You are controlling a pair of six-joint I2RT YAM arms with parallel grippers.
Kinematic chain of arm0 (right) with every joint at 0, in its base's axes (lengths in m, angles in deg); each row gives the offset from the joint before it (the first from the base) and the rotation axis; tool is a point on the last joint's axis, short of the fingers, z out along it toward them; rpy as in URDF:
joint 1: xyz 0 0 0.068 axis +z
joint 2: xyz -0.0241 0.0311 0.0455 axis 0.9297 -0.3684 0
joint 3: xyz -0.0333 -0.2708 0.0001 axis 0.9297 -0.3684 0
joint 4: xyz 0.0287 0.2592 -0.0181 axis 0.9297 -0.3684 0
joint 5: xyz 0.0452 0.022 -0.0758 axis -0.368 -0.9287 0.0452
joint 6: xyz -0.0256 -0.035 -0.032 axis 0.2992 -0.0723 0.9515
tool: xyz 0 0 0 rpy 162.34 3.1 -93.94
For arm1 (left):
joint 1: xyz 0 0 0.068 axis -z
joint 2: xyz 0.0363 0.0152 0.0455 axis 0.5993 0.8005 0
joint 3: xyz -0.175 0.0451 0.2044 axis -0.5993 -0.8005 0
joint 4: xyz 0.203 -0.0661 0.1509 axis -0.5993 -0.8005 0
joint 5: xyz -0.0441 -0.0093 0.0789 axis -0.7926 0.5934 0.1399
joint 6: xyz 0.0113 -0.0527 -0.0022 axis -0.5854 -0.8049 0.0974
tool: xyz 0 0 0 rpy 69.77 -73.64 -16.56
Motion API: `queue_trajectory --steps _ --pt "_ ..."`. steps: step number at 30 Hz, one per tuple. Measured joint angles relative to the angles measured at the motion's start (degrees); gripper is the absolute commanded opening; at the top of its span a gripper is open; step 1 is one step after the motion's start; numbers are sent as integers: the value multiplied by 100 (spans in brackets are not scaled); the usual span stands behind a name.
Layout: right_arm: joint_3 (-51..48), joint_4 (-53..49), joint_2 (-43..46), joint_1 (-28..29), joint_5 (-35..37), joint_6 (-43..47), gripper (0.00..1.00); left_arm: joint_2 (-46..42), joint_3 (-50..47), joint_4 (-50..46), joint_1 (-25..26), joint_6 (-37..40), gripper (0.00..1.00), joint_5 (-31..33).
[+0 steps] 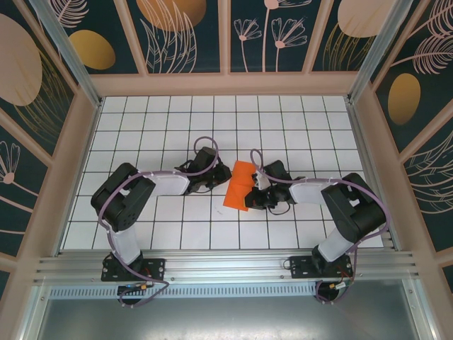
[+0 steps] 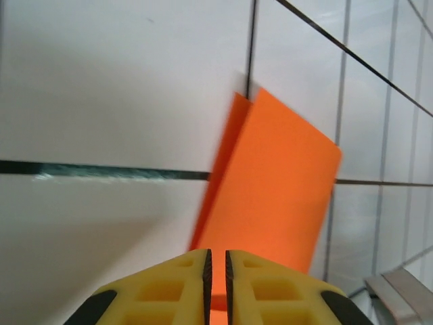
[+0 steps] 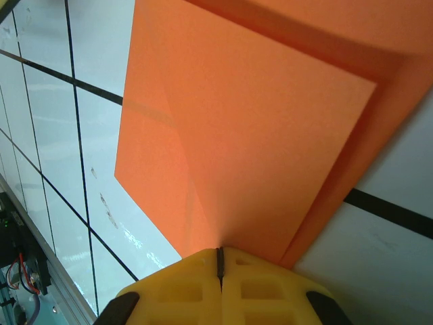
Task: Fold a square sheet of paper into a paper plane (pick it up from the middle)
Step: Fold the triangle a second time at the center of the table.
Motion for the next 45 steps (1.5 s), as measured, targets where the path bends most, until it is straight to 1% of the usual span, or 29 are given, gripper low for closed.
queue_trajectory --steps 3,8,12,17,21,25,29,35,40,45 --pt "2 -20 22 0 4 0 0 4 -20 256 177 -7 9 -289" --pt "11 -107 59 0 31 0 0 186 -201 879 367 -208 8 -588" --pt "66 -269 85 0 66 2 0 411 -356 1034 369 -354 9 -586" --pt "92 -522 236 0 133 0 5 505 -428 1263 361 -422 9 -570" --pt "188 -669 374 13 57 2 7 514 -431 1294 361 -415 10 -533" --pt "450 -713 348 109 9 4 7 520 -455 1353 361 -415 10 -527" --pt "662 -684 59 151 2 4 7 520 -463 1370 361 -415 10 -527" --pt "514 -627 -269 142 -4 9 6 531 -463 1373 361 -415 9 -522" --pt "310 -376 -157 140 -68 0 8 542 -463 1377 361 -417 8 -516" --pt "28 -345 90 140 -116 -17 8 562 -516 1517 361 -444 8 -525"
